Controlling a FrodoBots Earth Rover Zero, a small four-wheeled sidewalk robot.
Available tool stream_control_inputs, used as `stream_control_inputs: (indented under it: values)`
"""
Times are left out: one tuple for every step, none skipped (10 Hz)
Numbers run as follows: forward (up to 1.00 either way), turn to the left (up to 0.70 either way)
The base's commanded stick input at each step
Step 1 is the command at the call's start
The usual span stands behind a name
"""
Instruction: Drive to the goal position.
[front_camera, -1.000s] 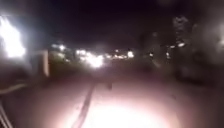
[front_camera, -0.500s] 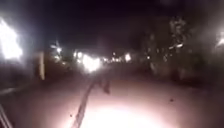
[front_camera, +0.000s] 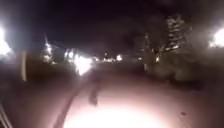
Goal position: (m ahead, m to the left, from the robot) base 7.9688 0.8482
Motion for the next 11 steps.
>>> stream_control_inputs:
  values:
    - [1.0,0.0]
    - [1.0,0.0]
    - [1.0,0.0]
    - [1.0,0.0]
    - [1.0,0.0]
    - [1.0,0.0]
    - [1.0,0.0]
    - [1.0,0.0]
    - [1.0,0.0]
    - [1.0,0.0]
    - [1.0,0.0]
